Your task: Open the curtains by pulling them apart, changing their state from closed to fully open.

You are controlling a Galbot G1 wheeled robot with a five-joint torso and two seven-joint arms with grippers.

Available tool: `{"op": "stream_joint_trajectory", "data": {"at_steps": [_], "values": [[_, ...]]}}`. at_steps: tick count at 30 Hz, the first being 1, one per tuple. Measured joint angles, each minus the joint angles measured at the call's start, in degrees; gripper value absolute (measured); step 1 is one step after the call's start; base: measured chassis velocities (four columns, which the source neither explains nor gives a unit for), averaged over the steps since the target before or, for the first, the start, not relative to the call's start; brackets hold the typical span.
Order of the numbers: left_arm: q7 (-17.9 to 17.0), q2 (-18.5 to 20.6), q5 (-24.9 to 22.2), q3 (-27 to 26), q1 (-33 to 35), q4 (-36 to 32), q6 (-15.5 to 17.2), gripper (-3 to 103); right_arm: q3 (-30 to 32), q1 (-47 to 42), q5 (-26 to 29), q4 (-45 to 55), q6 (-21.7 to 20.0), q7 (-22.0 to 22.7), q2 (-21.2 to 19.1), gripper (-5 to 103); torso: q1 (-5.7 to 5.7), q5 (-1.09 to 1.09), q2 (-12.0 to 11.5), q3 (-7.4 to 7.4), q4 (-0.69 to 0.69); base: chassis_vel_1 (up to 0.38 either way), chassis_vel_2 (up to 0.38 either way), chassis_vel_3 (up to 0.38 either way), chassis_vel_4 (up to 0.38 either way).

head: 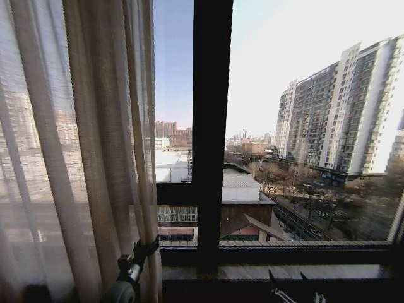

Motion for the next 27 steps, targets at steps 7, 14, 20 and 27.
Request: {"op": "stream_joint_trajectory", "data": {"at_steps": [7,14,20,27], "values": [[0.89,0.15,-0.08,-0.86,0.89,-0.27,0.00,39,0.18,-0.16,0.07,0.67,0.13,0.00,0.05,100,0.00,-0.01,0.00,0.00,0.00,0.000,0.000,0.000,0.000],[1.74,0.46,-0.44,-1.62,1.82,-1.20,0.00,17,0.29,-0.54,0.33,1.39,0.13,0.10,0.33,100,0.00,0.00,0.00,0.00,-0.01,0.000,0.000,0.000,0.000],[3.56,1.71,-1.32,-3.68,4.85,-4.99,1.05,0,0.85,-0.33,2.14,2.54,-0.03,0.32,0.41,100,0.00,0.00,0.00,0.00,0.00,0.000,0.000,0.000,0.000],[3.57,2.91,-2.05,-4.66,6.22,-8.57,2.58,0,1.21,0.13,2.46,3.23,0.28,1.02,0.09,100,0.00,0.00,0.00,0.00,0.00,0.000,0.000,0.000,0.000]]}}
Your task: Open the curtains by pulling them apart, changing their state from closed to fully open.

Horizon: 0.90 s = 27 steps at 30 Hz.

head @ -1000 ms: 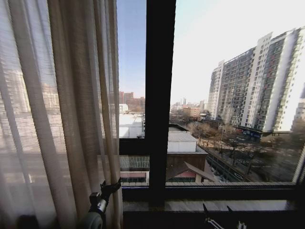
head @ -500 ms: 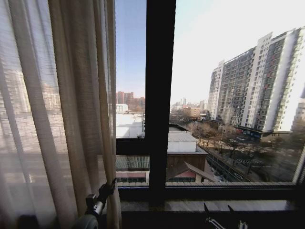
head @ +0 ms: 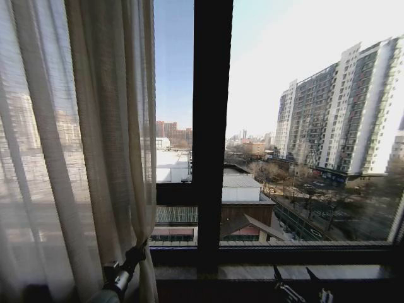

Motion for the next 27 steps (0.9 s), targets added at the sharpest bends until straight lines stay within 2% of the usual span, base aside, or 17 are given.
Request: {"op": "stream_joint_trajectory", "data": {"at_steps": [7,9,16,27], "values": [[-0.15,-0.23,0.22,0.55,0.09,-0.84,0.77,0,0.57,0.21,-3.17,0.17,0.19,-1.13,-0.06,100,0.00,0.00,0.00,0.00,-0.01,0.000,0.000,0.000,0.000],[-1.65,-1.61,1.11,0.70,0.92,-1.45,1.30,0,-0.22,0.07,-5.72,-0.06,0.33,-1.52,0.79,100,0.00,0.00,0.00,0.00,-0.01,0.000,0.000,0.000,0.000],[-3.45,-3.39,2.29,0.77,2.31,-2.55,1.70,0,-1.04,0.00,-7.72,-0.41,0.33,-3.11,1.92,100,0.00,0.00,0.00,0.00,0.00,0.003,0.004,-0.005,-0.008],[-3.57,-4.13,3.26,0.79,3.12,-2.81,1.72,0,-1.71,-0.51,-8.94,0.39,0.35,-3.59,3.09,100,0.00,0.01,0.00,0.00,-0.01,0.081,0.076,-0.089,-0.090]]}}
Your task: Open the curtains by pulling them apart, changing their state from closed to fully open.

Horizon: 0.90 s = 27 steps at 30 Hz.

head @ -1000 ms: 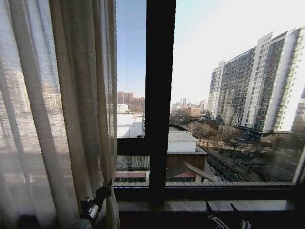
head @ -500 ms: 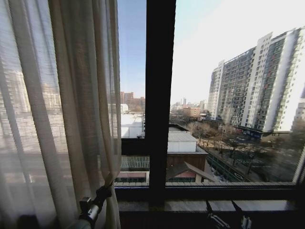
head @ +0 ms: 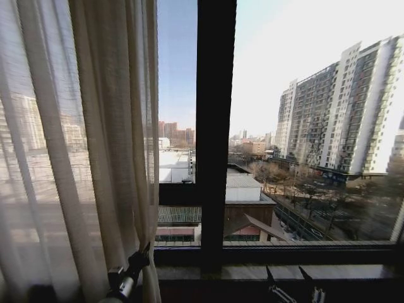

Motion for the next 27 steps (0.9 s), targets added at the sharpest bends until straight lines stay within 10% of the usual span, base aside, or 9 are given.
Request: {"op": "stream_joint_trajectory", "data": {"at_steps": [27], "values": [[1.33,1.13,0.01,-0.67,0.85,-0.49,-0.05,0,3.59,-1.08,7.46,0.94,-1.66,3.10,-10.52,100,-0.01,0.00,0.01,0.00,0.00,0.142,0.144,-0.141,-0.144]]}}
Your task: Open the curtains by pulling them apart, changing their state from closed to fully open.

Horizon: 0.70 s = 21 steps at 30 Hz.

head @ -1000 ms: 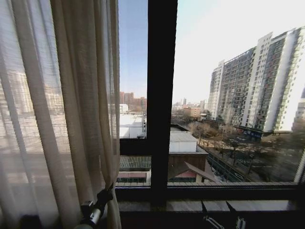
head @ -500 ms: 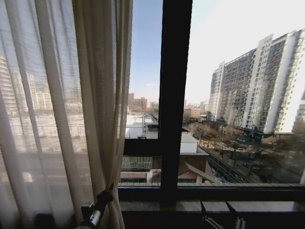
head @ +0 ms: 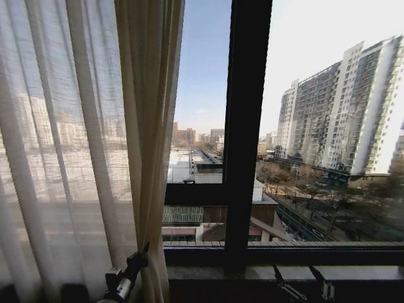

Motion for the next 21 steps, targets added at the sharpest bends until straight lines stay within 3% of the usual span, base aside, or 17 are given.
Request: {"op": "stream_joint_trajectory", "data": {"at_steps": [21], "values": [[0.07,-0.16,0.04,-0.37,1.25,-0.91,-0.08,0,-1.05,-0.22,-1.62,0.51,0.04,-0.37,2.54,100,0.01,-0.02,0.00,0.00,0.00,0.150,0.150,-0.149,-0.153]]}}
